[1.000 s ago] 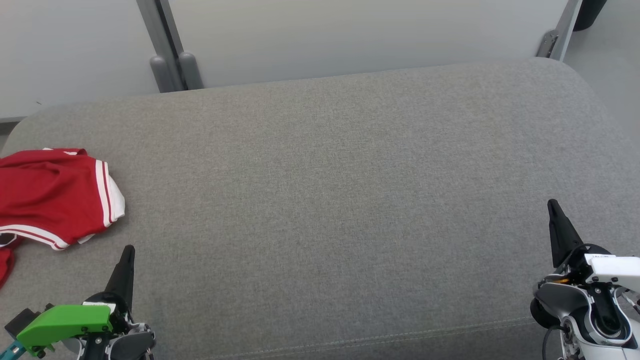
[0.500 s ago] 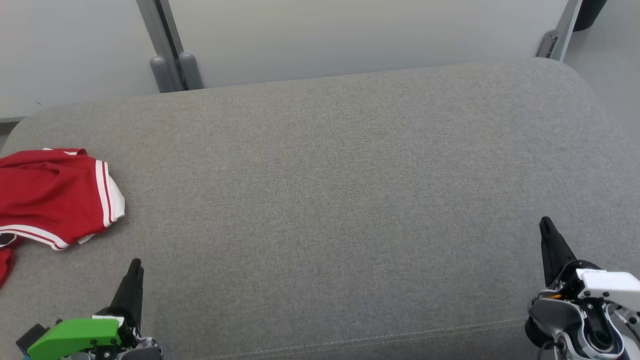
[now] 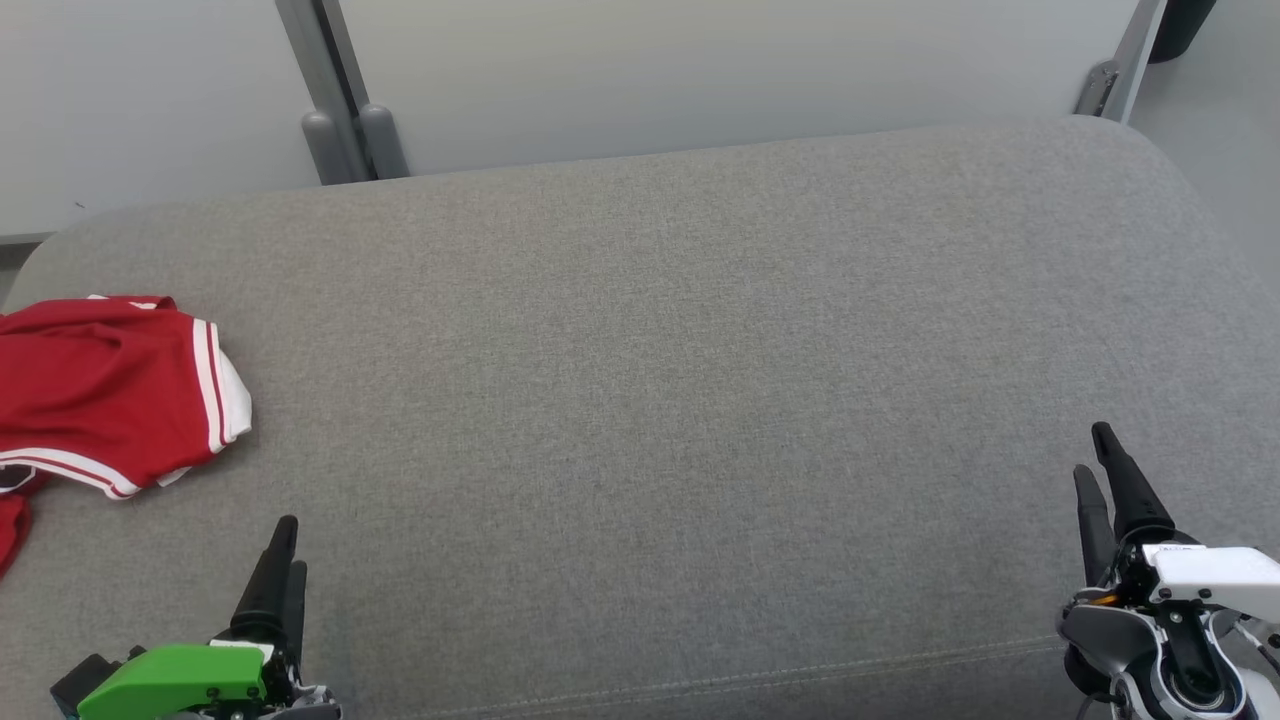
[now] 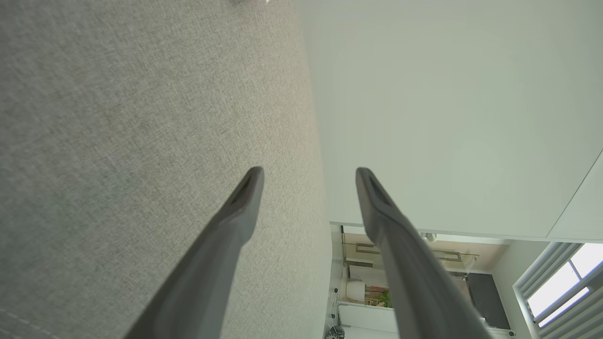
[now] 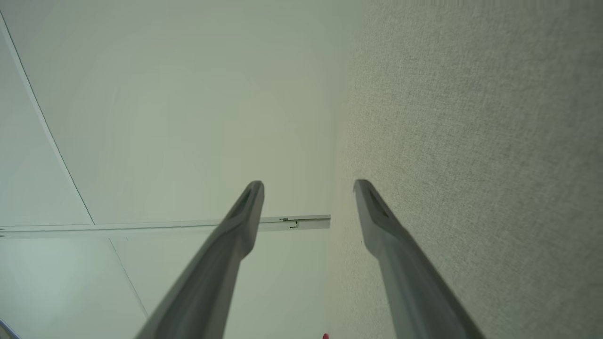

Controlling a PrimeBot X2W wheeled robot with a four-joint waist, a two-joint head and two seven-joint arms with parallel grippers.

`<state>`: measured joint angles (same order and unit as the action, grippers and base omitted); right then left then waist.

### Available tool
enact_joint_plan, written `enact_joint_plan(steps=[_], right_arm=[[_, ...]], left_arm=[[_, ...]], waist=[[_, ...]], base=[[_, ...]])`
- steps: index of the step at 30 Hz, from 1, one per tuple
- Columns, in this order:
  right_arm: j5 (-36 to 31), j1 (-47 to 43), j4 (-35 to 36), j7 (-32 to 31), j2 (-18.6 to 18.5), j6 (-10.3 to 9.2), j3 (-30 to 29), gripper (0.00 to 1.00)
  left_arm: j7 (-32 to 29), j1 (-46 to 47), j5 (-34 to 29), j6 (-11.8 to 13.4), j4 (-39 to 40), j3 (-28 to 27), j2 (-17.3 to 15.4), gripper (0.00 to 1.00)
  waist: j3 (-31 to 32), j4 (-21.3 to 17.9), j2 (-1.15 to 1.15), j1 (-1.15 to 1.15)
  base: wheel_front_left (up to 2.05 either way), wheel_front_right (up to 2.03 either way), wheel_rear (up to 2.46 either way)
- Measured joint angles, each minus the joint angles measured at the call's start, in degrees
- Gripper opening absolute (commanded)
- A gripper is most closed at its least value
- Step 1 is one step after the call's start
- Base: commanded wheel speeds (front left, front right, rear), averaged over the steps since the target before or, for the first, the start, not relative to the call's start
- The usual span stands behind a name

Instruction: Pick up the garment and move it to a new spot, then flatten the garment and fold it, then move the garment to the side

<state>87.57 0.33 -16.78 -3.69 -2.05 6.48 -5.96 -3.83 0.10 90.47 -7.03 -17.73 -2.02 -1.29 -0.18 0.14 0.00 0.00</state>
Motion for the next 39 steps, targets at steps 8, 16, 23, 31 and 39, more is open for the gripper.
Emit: enact_joint_plan(steps=[8, 16, 23, 31, 39], right_arm=[[-7.2, -1.0, 1.2, 1.7, -1.7, -0.1, 1.5, 1.0], [-16.0, -1.0, 3.3, 3.0, -4.0, -1.75, 3.2, 1.0], [-23.5, -1.1, 4.7, 4.3, -5.2, -3.14, 5.3, 1.0], [-31.3, -2.2, 5.3, 5.8, -6.7, -4.2, 7.8, 1.0], [-38.2, -2.9, 5.8, 7.6, -8.1, -5.65, 9.4, 1.0]], left_arm=[[1.9, 0.0, -6.0, 0.0, 0.2, 2.1, -1.3, 1.0], [3.4, 0.0, -11.6, 0.6, 1.0, 4.1, -2.1, 1.0], [4.7, 0.0, -18.8, 1.6, 1.7, 5.9, -3.4, 1.0], [6.0, 0.0, -27.2, 2.6, 3.4, 7.7, -4.3, 1.0], [7.7, 0.0, -33.9, 3.8, 4.3, 9.3, -4.8, 1.0]], waist=[[0.1, 0.1, 0.0, 0.01], [0.2, 0.2, 0.0, 0.01], [0.4, 0.3, 0.0, 0.01], [0.6, 0.4, 0.0, 0.0], [0.7, 0.6, 0.0, 0.0]], base=[[0.0, 0.0, 0.0], [0.0, 0.0, 0.0], [0.0, 0.0, 0.0], [0.0, 0.0, 0.0], [0.0, 0.0, 0.0]])
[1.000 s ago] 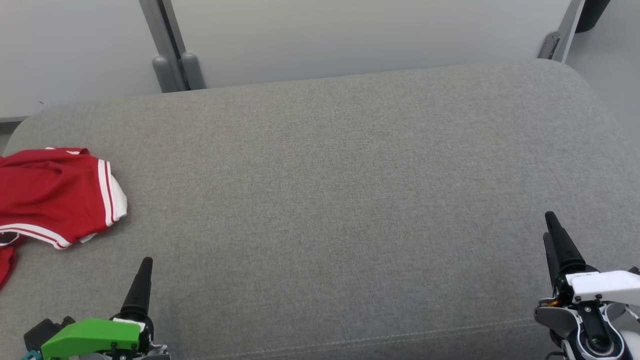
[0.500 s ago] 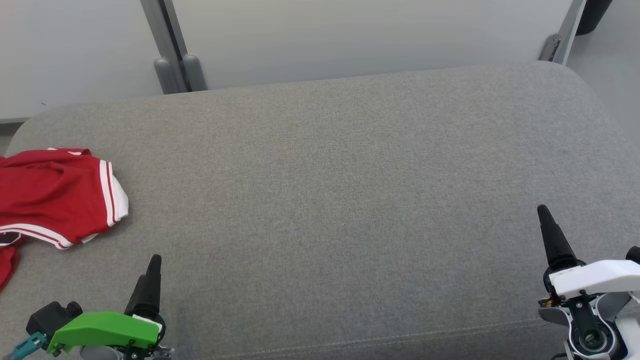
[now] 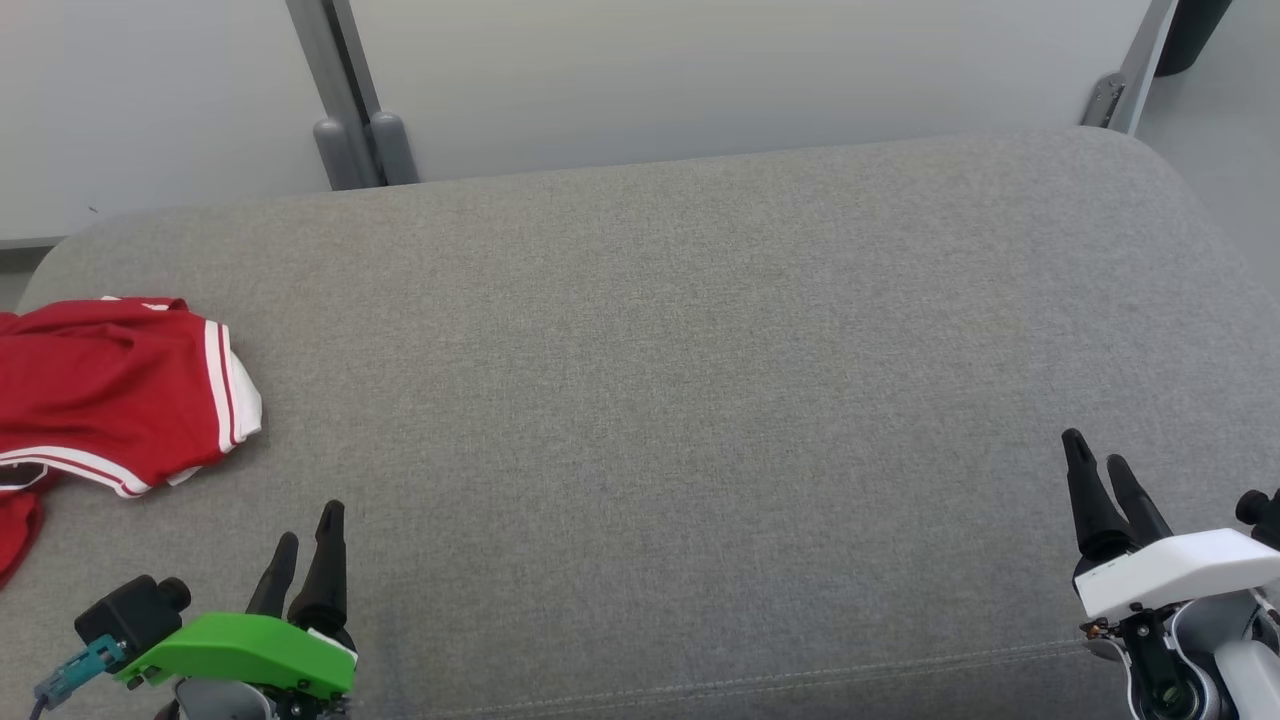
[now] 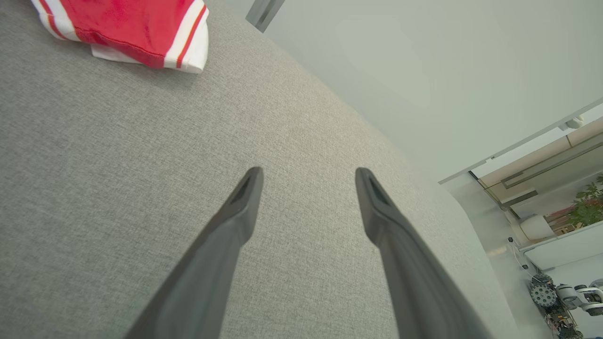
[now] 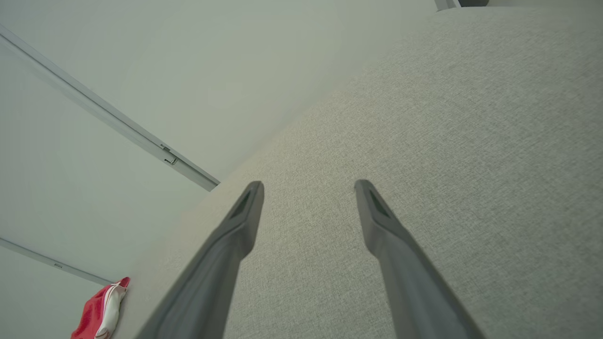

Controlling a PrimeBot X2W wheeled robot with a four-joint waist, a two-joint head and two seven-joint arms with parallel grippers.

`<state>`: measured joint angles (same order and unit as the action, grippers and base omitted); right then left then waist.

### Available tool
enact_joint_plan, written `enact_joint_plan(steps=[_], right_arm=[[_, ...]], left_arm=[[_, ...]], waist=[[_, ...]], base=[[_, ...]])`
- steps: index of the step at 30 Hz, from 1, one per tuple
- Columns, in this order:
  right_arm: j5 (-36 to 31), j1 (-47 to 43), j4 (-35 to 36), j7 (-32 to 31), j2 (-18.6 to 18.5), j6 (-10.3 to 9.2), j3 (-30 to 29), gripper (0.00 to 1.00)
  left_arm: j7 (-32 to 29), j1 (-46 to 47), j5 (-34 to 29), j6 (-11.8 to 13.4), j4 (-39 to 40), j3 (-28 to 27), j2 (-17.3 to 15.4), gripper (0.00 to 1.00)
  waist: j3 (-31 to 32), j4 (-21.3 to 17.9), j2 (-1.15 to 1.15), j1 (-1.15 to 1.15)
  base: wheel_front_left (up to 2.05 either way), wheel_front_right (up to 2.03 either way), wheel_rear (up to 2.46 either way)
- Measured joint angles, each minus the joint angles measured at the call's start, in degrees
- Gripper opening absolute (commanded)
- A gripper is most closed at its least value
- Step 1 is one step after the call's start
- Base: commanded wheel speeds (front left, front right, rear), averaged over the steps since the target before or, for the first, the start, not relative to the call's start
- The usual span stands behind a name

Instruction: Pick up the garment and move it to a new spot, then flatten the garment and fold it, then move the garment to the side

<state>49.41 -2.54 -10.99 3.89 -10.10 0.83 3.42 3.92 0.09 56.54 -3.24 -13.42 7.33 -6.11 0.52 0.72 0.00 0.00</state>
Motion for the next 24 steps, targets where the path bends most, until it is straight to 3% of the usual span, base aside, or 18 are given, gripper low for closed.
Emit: enact_joint_plan(steps=[24], right_arm=[[-19.3, -0.3, 2.7, 4.7, -5.7, -0.99, 4.5, 1.0]], left_arm=[[4.8, -0.7, -19.3, 1.2, 2.5, 3.4, -1.2, 1.0]], waist=[[0.0, -0.3, 0.0, 0.0]], base=[[0.0, 0.0, 0.0]])
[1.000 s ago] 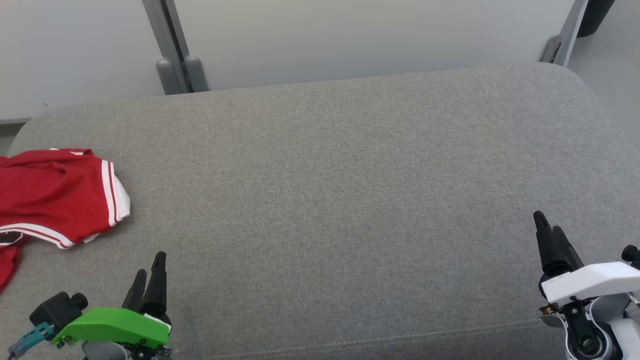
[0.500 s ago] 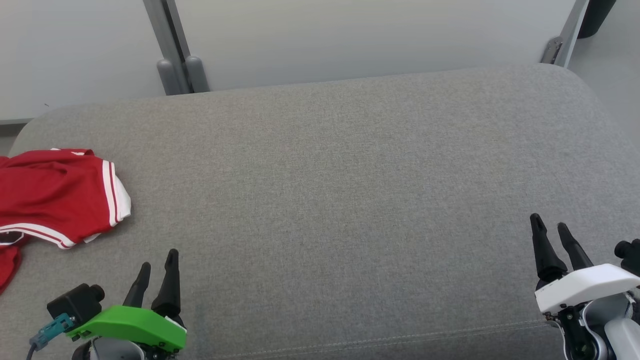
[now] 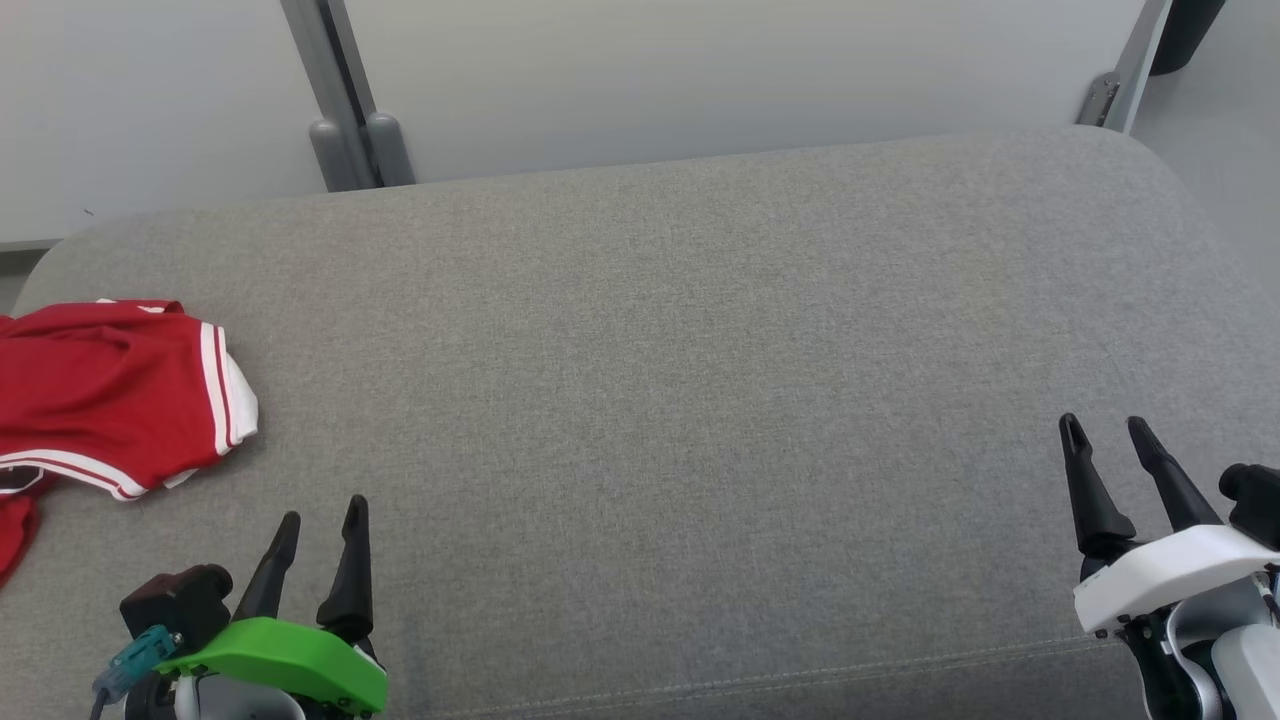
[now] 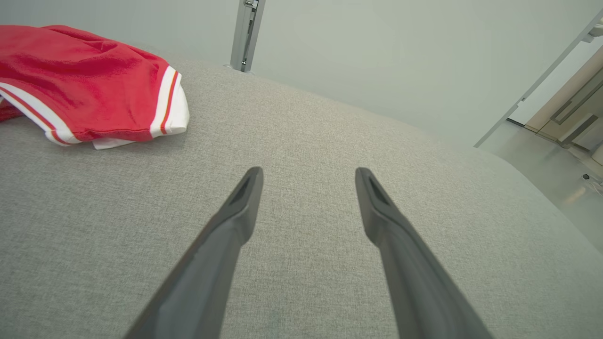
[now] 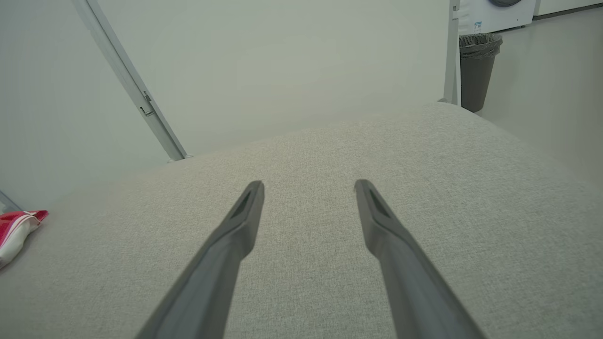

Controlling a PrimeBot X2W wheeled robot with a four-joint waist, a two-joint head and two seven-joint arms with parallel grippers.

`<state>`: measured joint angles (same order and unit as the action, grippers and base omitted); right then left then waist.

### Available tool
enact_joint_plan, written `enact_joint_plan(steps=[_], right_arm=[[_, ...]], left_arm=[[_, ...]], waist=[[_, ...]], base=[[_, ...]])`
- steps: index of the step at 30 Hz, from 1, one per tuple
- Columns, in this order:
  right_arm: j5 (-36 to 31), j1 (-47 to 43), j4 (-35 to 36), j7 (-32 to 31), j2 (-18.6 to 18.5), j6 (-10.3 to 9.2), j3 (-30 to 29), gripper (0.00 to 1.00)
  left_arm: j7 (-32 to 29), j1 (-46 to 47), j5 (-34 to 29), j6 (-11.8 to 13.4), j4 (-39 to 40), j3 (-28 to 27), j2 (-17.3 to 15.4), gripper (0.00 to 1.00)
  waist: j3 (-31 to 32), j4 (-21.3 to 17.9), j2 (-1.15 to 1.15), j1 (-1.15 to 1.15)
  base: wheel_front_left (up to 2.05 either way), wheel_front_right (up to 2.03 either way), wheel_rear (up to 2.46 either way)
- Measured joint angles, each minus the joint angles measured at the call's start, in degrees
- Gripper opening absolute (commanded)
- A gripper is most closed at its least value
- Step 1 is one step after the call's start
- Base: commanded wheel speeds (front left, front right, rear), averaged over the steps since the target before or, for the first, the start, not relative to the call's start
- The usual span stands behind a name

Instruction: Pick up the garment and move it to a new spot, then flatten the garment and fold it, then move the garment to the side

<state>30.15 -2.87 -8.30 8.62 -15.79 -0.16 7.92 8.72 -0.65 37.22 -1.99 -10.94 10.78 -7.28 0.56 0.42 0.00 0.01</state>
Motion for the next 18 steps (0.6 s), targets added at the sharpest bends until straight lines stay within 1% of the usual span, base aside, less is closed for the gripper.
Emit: enact_joint_plan(steps=[7, 9, 13, 18], right_arm=[[-4.4, 0.0, 0.7, 1.4, -1.3, 0.33, 1.5, 1.0], [-5.8, 0.0, 0.9, 1.7, -1.4, 0.68, 1.8, 1.0], [-6.6, 0.0, 1.4, 2.5, -1.4, 1.66, 2.3, 1.0], [-10.0, 0.0, 1.2, 3.5, -1.9, 1.67, 2.4, 1.0]], left_arm=[[1.5, -0.5, -4.6, 0.5, 0.4, -0.1, -0.7, 1.0], [1.8, -0.6, -6.6, 0.5, 0.5, -0.1, -0.8, 1.0], [2.5, -0.6, -9.6, 0.5, 0.8, -0.3, -1.1, 1.0], [3.5, -1.0, -13.9, 0.5, 0.9, 0.0, -1.5, 1.0]], waist=[[0.0, 0.0, 0.0, 0.0], [0.1, 0.0, 0.0, 0.0], [0.0, -0.2, 0.0, 0.0], [-0.1, -0.4, 0.0, 0.0]], base=[[0.0, 0.0, 0.0], [0.0, 0.0, 0.0], [0.0, 0.0, 0.0], [0.0, 0.0, 0.0]])
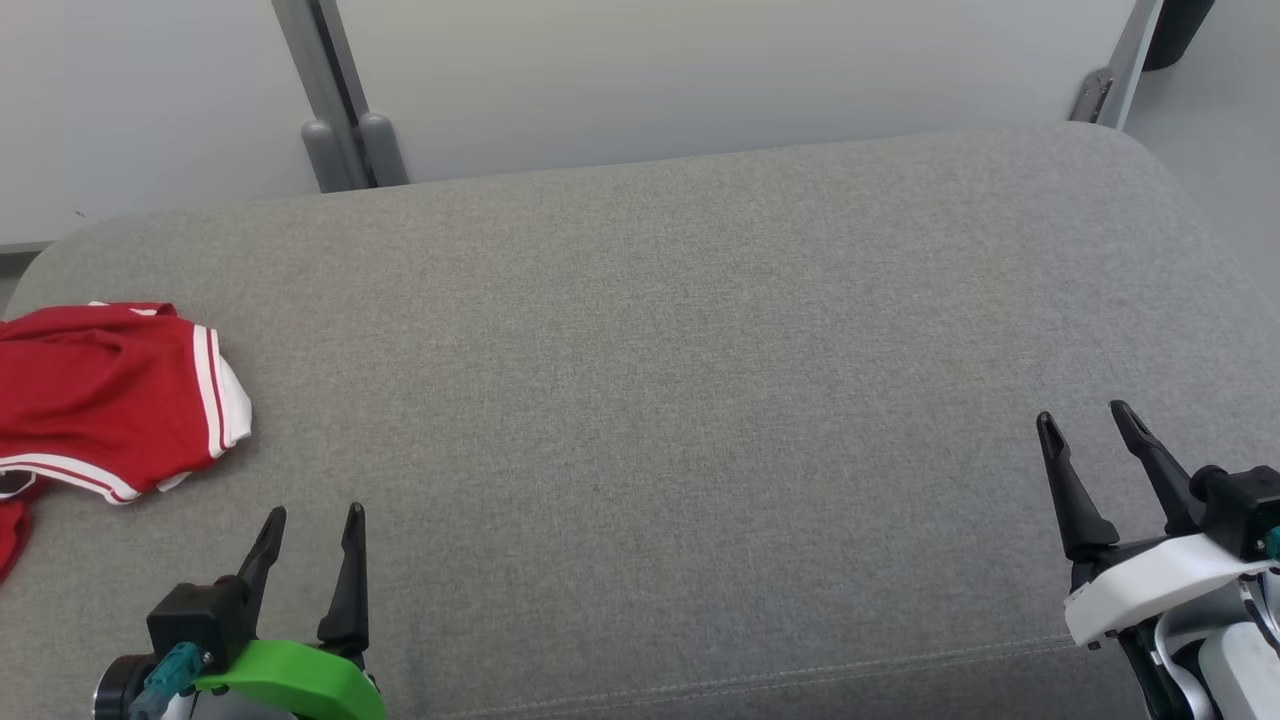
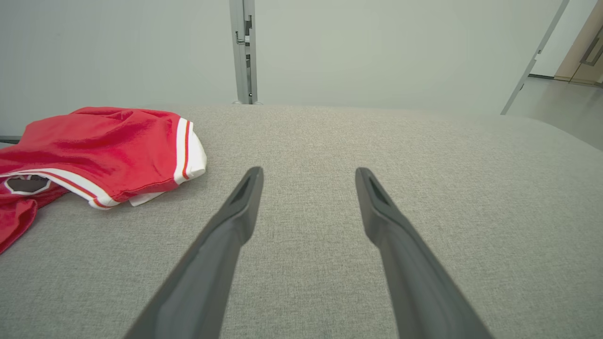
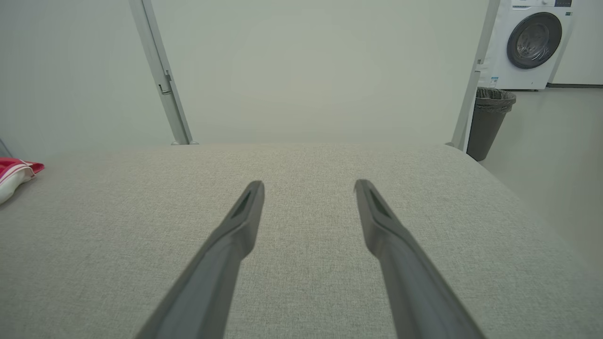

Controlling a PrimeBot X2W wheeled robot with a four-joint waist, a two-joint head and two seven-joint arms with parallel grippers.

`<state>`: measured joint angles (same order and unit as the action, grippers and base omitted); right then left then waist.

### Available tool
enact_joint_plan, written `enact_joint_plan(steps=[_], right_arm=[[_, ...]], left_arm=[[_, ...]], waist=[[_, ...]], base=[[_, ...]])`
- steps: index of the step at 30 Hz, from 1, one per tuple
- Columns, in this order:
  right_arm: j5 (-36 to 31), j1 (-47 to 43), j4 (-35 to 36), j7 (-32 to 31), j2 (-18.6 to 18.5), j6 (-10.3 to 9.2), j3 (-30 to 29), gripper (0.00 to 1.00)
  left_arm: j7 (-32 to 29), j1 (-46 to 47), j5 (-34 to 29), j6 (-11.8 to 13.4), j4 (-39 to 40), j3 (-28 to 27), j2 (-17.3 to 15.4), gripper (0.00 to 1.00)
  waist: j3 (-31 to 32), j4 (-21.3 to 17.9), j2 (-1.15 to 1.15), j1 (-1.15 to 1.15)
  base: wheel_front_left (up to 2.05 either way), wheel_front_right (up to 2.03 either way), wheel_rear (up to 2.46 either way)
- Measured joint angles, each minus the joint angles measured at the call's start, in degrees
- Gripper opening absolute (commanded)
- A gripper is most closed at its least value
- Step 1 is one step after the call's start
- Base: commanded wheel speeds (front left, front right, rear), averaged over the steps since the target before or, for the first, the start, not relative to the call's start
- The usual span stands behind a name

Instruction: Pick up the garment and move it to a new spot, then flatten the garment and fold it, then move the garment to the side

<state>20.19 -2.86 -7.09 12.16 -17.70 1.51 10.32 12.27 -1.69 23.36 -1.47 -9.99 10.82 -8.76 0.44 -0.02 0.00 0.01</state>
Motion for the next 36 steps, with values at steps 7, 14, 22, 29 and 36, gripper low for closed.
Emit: enact_joint_plan(steps=[7, 14, 22, 29, 36], right_arm=[[-4.7, 0.0, 0.0, 1.5, -1.0, 0.42, -0.5, 1.0], [-6.4, 0.0, 0.0, 2.2, -1.2, 0.51, -1.9, 1.0], [-6.0, 0.0, 0.0, 2.3, -0.6, 1.49, -3.1, 1.0], [-6.0, 0.0, -0.1, 2.3, -0.5, 2.02, -3.7, 1.0], [-6.1, 0.0, -0.1, 2.3, 0.0, 2.52, -3.8, 1.0]], left_arm=[[1.7, -0.7, -6.4, 0.0, 0.4, 0.5, -0.3, 1.0], [2.1, -0.8, -8.0, 0.0, 0.1, 0.4, -0.1, 1.0], [2.1, -1.4, -6.1, -0.1, -1.3, -1.2, 1.3, 1.0], [2.1, -1.4, -6.1, -0.8, -1.6, -1.7, 1.4, 1.0], [2.1, -1.4, -6.3, -1.3, -2.0, -2.4, 1.6, 1.0]], waist=[[-0.3, -0.3, 0.0, 0.0], [-0.3, -0.4, 0.0, 0.0], [-0.2, -0.3, 0.0, 0.0], [-0.2, -0.2, 0.0, 0.0], [0.0, -0.1, 0.0, 0.0]], base=[[0.0, 0.0, 0.0], [0.0, 0.0, 0.0], [0.0, 0.0, 0.0], [0.0, 0.0, 0.0], [0.0, 0.0, 0.0]])
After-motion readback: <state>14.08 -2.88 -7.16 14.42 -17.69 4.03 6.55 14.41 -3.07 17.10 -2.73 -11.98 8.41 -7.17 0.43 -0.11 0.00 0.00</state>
